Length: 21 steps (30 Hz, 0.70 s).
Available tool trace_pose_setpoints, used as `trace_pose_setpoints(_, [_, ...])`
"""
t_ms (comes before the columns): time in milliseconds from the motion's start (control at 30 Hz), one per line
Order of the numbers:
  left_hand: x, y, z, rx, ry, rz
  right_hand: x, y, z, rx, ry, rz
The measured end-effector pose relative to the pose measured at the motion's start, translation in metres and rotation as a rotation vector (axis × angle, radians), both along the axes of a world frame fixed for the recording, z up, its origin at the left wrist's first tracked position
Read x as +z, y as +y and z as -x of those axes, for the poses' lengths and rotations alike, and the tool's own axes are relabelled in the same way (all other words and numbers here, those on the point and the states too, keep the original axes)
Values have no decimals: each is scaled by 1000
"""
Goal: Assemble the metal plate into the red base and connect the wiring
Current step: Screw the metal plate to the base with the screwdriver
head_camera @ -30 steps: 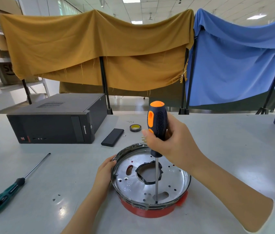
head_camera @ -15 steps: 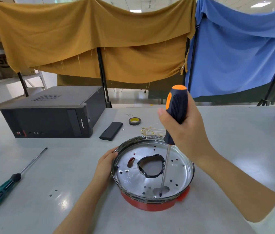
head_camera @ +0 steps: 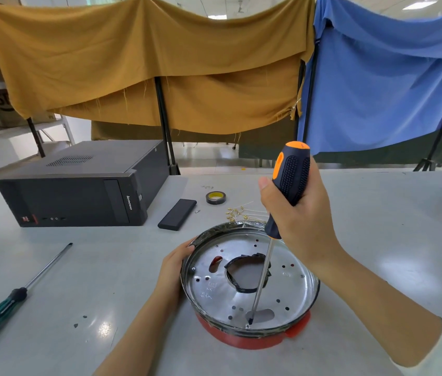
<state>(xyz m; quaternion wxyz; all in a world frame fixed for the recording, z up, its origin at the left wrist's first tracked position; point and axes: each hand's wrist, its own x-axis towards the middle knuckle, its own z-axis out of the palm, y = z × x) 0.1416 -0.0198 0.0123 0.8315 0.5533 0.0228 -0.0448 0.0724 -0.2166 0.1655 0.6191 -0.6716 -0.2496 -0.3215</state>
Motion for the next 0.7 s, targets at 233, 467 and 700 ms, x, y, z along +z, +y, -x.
trace_pose_setpoints(233, [2, 0, 2, -10, -16, -9, -1, 1, 3, -3, 2, 15])
trace_pose_setpoints(467, [-1, 2, 0, 15, -17, -19, -3, 2, 3, -11, 1, 19])
trace_pose_setpoints(700, [-2, 2, -1, 39, -4, -33, -3, 3, 0, -20, 2, 28])
